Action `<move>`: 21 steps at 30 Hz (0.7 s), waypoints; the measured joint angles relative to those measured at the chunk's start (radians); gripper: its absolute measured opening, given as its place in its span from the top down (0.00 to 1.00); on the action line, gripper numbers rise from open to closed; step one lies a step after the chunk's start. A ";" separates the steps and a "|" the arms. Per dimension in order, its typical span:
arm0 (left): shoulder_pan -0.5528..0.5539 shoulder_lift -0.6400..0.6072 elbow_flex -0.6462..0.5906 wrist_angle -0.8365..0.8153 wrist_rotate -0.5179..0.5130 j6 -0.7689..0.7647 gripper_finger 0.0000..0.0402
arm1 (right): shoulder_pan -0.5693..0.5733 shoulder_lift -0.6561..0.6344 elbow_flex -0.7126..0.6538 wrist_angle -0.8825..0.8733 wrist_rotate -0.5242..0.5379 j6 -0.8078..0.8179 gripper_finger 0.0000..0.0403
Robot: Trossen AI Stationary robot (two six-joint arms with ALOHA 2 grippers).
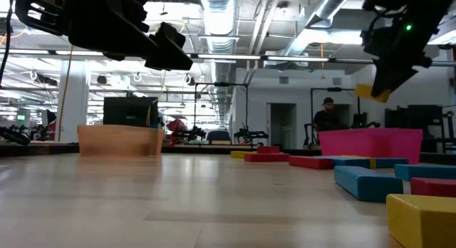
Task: Sort blocks
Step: Put the yellow rectangle block into the red bin
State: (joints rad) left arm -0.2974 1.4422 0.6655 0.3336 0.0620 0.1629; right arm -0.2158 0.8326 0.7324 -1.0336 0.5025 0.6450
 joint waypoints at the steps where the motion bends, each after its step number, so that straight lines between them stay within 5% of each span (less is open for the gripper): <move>1: 0.000 0.000 0.000 0.000 0.000 0.000 0.40 | -0.018 -0.001 -0.009 0.014 -0.008 -0.010 0.69; 11: 0.000 0.000 0.000 -0.001 -0.001 -0.002 0.40 | -0.173 0.059 -0.055 0.115 -0.135 -0.125 0.69; 21: 0.000 0.000 0.000 -0.003 -0.016 -0.002 0.40 | -0.203 0.187 -0.055 0.124 -0.169 -0.148 0.69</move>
State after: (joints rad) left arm -0.2974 1.4422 0.6655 0.3302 0.0456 0.1610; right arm -0.4190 1.0195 0.6777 -0.9101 0.3336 0.4969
